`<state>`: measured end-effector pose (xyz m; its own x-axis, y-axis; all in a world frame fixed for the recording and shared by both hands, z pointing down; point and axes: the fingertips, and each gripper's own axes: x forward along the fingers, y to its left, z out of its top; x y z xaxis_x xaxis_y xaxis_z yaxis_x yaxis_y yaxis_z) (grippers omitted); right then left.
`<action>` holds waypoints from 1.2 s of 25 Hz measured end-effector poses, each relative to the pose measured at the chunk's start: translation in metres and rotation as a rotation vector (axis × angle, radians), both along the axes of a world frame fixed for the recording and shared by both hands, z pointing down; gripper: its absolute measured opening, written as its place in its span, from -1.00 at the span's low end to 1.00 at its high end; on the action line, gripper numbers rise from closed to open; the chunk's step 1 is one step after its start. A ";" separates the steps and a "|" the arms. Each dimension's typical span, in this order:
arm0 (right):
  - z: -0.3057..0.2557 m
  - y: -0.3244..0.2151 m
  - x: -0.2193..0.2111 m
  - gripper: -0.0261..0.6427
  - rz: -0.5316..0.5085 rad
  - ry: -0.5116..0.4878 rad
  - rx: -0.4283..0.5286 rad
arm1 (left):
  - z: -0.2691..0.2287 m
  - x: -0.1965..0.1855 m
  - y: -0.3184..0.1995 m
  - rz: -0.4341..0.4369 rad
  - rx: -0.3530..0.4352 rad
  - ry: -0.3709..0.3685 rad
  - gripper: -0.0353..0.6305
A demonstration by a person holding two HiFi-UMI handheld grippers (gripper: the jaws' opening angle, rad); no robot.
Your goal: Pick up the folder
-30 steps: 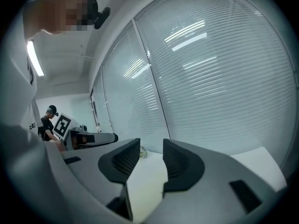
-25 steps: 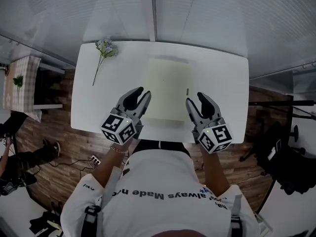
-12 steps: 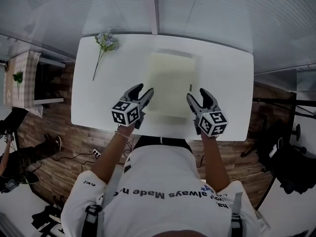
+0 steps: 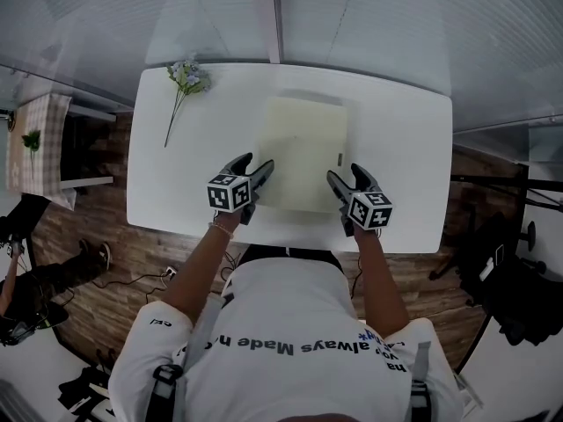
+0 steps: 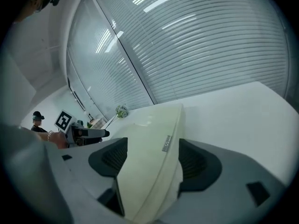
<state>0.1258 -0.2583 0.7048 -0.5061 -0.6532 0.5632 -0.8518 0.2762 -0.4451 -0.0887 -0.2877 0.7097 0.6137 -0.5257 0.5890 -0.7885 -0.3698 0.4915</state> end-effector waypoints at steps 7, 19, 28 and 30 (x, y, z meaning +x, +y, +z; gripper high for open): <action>0.042 0.005 0.000 0.00 0.022 -0.058 -0.119 | 0.031 -0.002 0.001 -0.025 -0.111 0.063 0.00; 0.069 0.012 -0.007 0.07 0.058 -0.280 -0.244 | 0.050 0.004 0.004 -0.058 -0.298 0.296 0.09; 0.074 0.018 -0.017 0.06 0.024 -0.306 -0.278 | 0.052 0.015 0.012 -0.058 -0.321 0.351 0.09; 0.074 0.020 -0.016 0.06 0.020 -0.294 -0.280 | 0.051 0.016 0.014 -0.050 -0.317 0.339 0.09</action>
